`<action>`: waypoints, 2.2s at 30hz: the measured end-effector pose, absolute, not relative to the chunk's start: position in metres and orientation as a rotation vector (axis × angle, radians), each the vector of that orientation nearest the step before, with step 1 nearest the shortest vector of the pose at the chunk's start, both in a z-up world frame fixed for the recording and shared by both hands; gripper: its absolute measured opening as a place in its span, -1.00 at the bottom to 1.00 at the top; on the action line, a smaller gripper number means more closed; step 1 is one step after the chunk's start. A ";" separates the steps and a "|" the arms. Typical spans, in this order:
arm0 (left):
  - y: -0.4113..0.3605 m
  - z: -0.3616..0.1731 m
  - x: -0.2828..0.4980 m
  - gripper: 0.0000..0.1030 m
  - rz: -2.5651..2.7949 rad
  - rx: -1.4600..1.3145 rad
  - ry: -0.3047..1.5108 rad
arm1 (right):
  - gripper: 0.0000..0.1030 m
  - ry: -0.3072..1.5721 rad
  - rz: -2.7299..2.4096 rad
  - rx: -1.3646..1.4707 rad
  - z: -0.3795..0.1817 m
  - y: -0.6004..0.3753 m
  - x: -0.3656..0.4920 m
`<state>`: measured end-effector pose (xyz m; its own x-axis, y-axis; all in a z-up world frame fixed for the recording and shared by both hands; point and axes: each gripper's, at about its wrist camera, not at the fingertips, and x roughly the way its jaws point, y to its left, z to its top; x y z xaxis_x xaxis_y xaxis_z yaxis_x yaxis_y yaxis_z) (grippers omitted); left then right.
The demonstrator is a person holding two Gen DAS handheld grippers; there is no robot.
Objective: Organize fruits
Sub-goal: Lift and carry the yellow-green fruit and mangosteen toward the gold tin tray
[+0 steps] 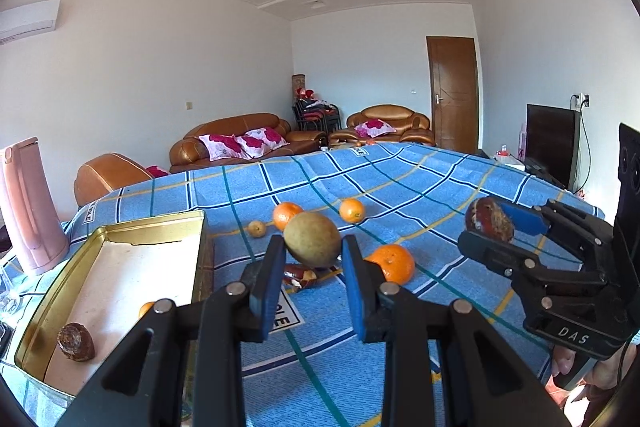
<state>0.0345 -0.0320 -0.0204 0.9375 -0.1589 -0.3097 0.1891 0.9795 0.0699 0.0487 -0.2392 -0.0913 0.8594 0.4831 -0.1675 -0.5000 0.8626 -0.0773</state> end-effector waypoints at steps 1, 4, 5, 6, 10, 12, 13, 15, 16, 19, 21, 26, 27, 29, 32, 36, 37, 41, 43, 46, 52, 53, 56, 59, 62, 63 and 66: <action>-0.031 -0.020 0.034 -0.42 -0.175 0.100 0.306 | -0.10 0.141 0.519 -0.121 -0.090 -0.238 0.048; -0.030 -0.018 0.033 -0.42 -0.166 0.101 0.298 | -0.10 0.133 0.526 -0.125 -0.087 -0.236 0.047; -0.029 -0.017 0.032 -0.42 -0.162 0.101 0.296 | -0.10 0.132 0.529 -0.126 -0.087 -0.235 0.047; -0.028 -0.017 0.032 -0.42 -0.158 0.101 0.295 | -0.10 0.131 0.531 -0.126 -0.086 -0.234 0.047; -0.024 -0.015 0.032 -0.42 -0.147 0.097 0.294 | -0.10 0.131 0.542 -0.126 -0.083 -0.231 0.047; -0.022 -0.015 0.033 -0.42 -0.140 0.094 0.295 | -0.10 0.132 0.547 -0.127 -0.082 -0.228 0.048; -0.021 -0.015 0.032 -0.42 -0.135 0.093 0.296 | -0.10 0.133 0.550 -0.129 -0.081 -0.227 0.048; -0.018 -0.014 0.033 -0.42 -0.129 0.089 0.298 | -0.10 0.135 0.554 -0.133 -0.080 -0.224 0.049; -0.017 -0.013 0.034 -0.42 -0.126 0.088 0.299 | -0.10 0.136 0.557 -0.135 -0.079 -0.221 0.049; -0.012 -0.013 0.035 -0.42 -0.115 0.082 0.303 | -0.10 0.137 0.567 -0.145 -0.077 -0.214 0.050; -0.009 -0.013 0.035 -0.42 -0.109 0.077 0.305 | -0.10 0.139 0.574 -0.151 -0.076 -0.210 0.051; -0.001 -0.013 0.037 -0.42 -0.088 0.066 0.313 | -0.10 0.153 0.589 -0.155 -0.072 -0.199 0.055; 0.001 -0.013 0.038 -0.42 -0.084 0.064 0.314 | -0.10 0.154 0.595 -0.154 -0.072 -0.197 0.056; 0.004 -0.013 0.038 -0.42 -0.075 0.062 0.317 | -0.10 0.158 0.604 -0.155 -0.070 -0.194 0.057; 0.009 -0.013 0.039 -0.42 -0.062 0.054 0.322 | -0.10 0.159 0.616 -0.165 -0.068 -0.188 0.057; 0.014 -0.012 0.040 -0.42 -0.049 0.048 0.326 | -0.10 0.155 0.626 -0.183 -0.064 -0.180 0.057; 0.016 -0.012 0.039 -0.42 -0.046 0.047 0.326 | -0.10 0.156 0.629 -0.187 -0.063 -0.178 0.057; 0.020 -0.012 0.040 -0.42 -0.030 0.044 0.334 | -0.09 0.159 0.642 -0.201 -0.060 -0.168 0.058; 0.023 -0.012 0.041 -0.42 -0.023 0.040 0.338 | -0.09 0.159 0.650 -0.209 -0.059 -0.164 0.059; 0.027 -0.013 0.041 -0.42 -0.013 0.035 0.342 | -0.09 0.157 0.662 -0.218 -0.057 -0.157 0.060; 0.035 -0.012 0.039 -0.42 0.002 0.025 0.344 | -0.09 0.151 0.689 -0.235 -0.054 -0.143 0.061; 0.037 -0.012 0.039 -0.42 0.006 0.023 0.345 | -0.09 0.152 0.693 -0.238 -0.053 -0.141 0.062; 0.043 -0.012 0.039 -0.42 0.020 0.016 0.350 | -0.09 0.152 0.702 -0.247 -0.053 -0.133 0.063; 0.050 -0.013 0.039 -0.42 0.035 0.010 0.355 | -0.09 0.159 0.712 -0.248 -0.053 -0.125 0.066; 0.057 -0.013 0.040 -0.42 0.047 0.005 0.365 | -0.09 0.173 0.721 -0.247 -0.053 -0.118 0.070; 0.059 -0.013 0.039 -0.42 0.051 0.002 0.366 | -0.09 0.177 0.725 -0.248 -0.054 -0.114 0.072; 0.066 -0.013 0.039 -0.42 0.066 -0.005 0.368 | -0.09 0.187 0.728 -0.258 -0.054 -0.104 0.075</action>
